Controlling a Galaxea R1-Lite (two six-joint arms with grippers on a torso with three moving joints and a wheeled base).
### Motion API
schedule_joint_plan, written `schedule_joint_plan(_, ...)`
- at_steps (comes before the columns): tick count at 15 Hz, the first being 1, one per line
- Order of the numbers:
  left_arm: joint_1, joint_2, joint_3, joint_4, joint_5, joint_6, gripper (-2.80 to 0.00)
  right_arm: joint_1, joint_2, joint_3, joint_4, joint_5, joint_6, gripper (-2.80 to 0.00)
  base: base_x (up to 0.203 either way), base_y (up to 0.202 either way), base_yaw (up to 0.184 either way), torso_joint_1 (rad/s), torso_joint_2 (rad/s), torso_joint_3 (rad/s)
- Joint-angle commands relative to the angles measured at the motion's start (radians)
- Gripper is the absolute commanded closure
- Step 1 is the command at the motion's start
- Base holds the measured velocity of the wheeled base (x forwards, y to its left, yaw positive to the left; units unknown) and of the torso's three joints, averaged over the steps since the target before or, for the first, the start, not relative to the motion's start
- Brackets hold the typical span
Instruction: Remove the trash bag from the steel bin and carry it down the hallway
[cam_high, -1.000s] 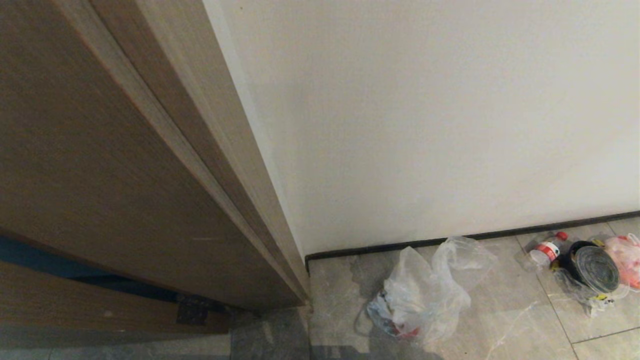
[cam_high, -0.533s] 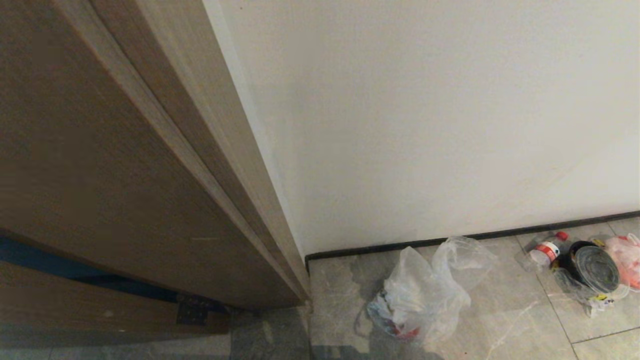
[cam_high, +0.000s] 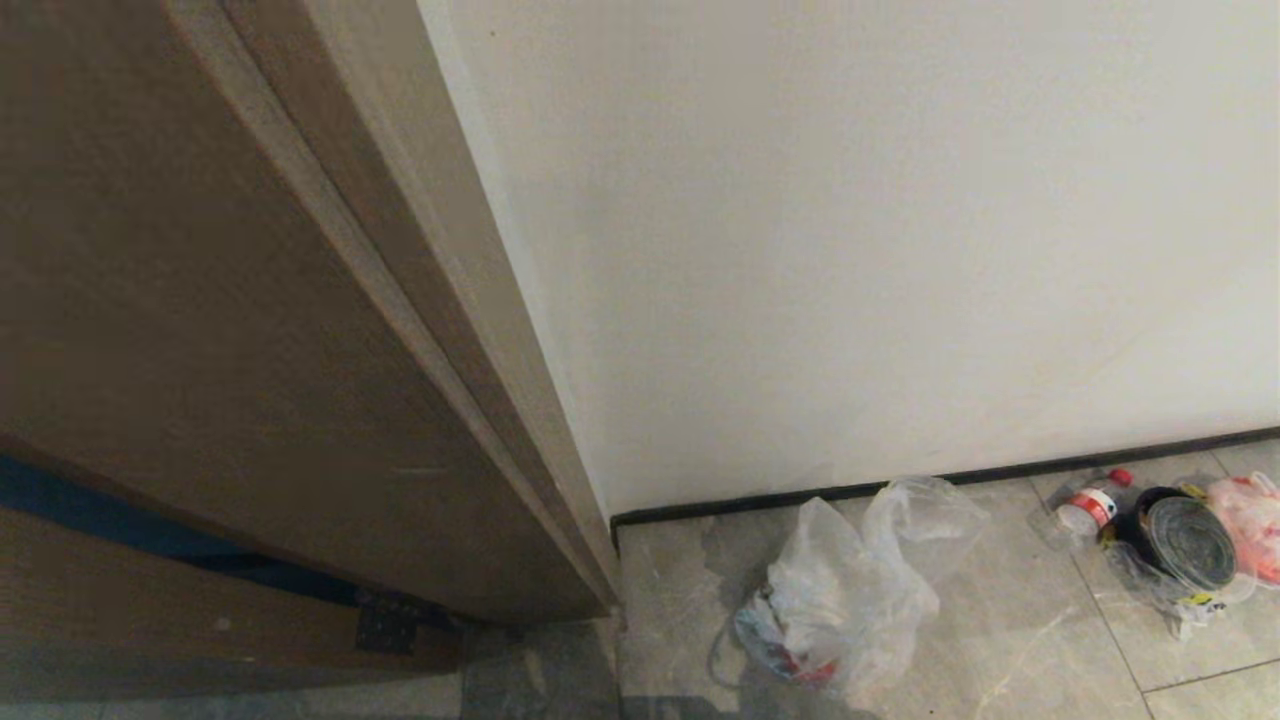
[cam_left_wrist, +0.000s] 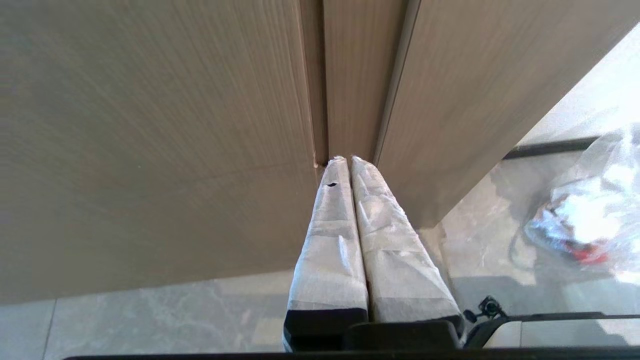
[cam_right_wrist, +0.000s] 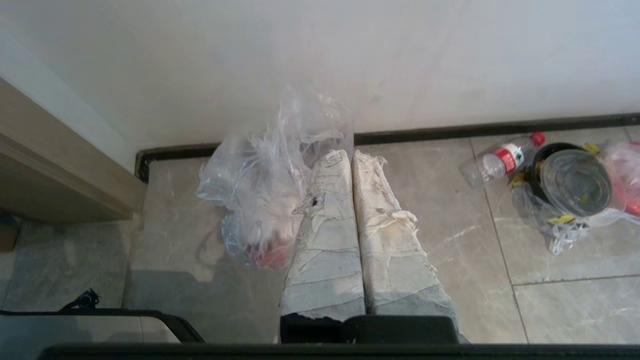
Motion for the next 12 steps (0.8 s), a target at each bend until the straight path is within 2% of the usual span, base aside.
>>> schedule_joint_plan(1,0.000,0.000,0.000,0.000,0.000,-0.001,0.00,0.000,0.000,0.002,0.000,0.000,-0.001,0.00,0.000,0.000,0.000,0.001,0.00,0.169)
schedule_joint_plan(12,0.000,0.000,0.000,0.000,0.000,-0.001,0.00,0.001,-0.001,0.002,0.000,0.000,-0.001,0.00,0.000,0.000,0.000,0.002,0.00,0.201)
